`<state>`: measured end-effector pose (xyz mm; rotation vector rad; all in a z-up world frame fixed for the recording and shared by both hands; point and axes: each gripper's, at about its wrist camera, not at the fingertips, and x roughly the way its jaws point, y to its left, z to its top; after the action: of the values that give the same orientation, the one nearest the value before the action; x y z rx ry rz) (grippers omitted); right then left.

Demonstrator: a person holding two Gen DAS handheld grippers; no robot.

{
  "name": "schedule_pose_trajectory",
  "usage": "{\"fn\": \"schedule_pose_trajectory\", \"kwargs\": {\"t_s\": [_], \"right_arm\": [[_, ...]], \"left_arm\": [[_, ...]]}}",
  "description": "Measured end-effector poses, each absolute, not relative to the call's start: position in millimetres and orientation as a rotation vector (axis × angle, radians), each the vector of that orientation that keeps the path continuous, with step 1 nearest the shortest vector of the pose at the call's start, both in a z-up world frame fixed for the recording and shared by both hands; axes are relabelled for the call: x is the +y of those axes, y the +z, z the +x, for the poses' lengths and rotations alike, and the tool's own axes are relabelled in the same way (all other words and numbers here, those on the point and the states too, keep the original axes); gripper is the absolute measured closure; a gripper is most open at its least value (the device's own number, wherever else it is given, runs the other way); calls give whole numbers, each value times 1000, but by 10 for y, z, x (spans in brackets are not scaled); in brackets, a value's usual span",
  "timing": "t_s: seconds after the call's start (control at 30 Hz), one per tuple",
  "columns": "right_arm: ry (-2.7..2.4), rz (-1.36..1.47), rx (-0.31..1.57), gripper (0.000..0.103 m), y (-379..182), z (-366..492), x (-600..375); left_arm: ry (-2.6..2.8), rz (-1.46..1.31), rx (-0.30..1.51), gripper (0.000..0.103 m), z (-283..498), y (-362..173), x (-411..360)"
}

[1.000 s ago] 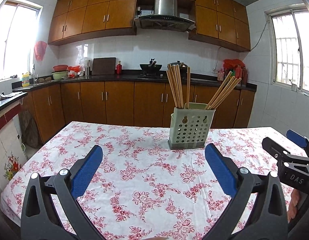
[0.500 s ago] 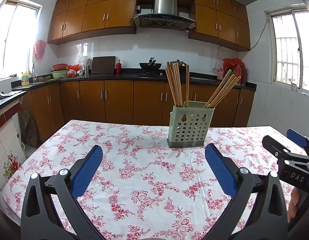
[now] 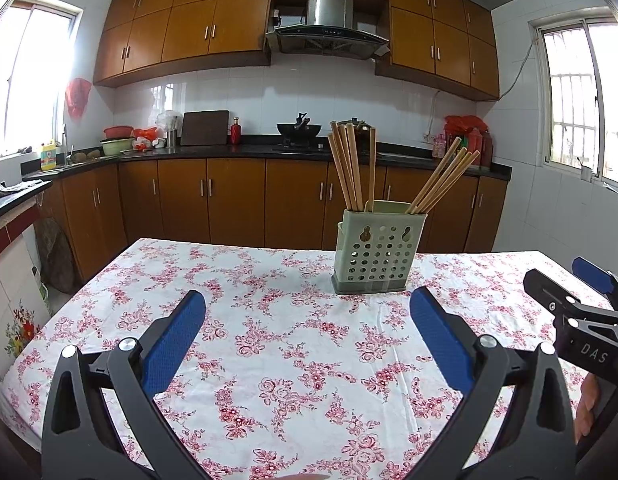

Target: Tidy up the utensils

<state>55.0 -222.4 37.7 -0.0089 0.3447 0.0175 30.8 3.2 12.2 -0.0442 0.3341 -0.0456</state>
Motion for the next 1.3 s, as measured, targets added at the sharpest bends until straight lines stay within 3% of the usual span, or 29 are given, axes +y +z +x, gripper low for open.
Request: {"fn": "schedule_pose_trajectory", "kwargs": {"t_s": [1.3], "right_arm": [[15,-4,351,4,348,548,-2238]], "left_arm": [[-47,-44,341,2,329,117,21]]}}
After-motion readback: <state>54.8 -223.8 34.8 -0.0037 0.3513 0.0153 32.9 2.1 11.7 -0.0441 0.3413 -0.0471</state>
